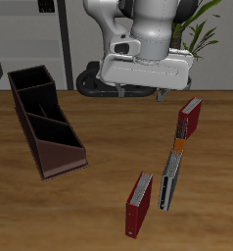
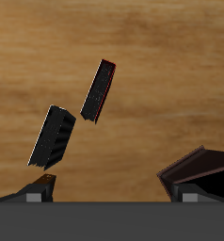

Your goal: Place the right red book into the right desk caddy's back compartment

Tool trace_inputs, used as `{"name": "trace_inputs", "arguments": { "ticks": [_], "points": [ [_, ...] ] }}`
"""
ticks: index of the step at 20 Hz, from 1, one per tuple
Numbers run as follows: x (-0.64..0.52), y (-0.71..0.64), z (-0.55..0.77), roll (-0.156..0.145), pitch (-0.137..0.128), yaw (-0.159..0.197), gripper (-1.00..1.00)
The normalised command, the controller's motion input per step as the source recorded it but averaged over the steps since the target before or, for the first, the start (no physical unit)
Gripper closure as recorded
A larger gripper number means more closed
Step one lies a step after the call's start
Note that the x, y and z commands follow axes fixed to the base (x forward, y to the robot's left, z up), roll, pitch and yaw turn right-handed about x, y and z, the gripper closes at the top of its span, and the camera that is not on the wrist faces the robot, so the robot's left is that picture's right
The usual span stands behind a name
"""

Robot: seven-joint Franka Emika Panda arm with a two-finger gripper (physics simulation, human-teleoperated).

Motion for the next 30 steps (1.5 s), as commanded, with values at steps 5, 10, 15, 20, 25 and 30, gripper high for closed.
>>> {"name": "trace_inputs", "arguments": {
  "ticks": [5,10,15,20,25,30],
  "points": [
    [0.31,0.07,0.01,-0.006,-0.061,0.004,-1.0],
    [0.4,0.02,-0.12,0.02,0.009,-0.016,-1.0],
    [0.26,0.03,-0.11,0.032,-0.012,-0.012,-1.0],
    [0.24,0.06,-0.1,0.06,0.007,-0.018,-1.0],
    [0.21,-0.04,-0.14,0.007,0.006,-0.017,-1.0],
    [0.1,-0.06,-0.23,0.047,0.02,-0.01,-1.0]
  ]
}}
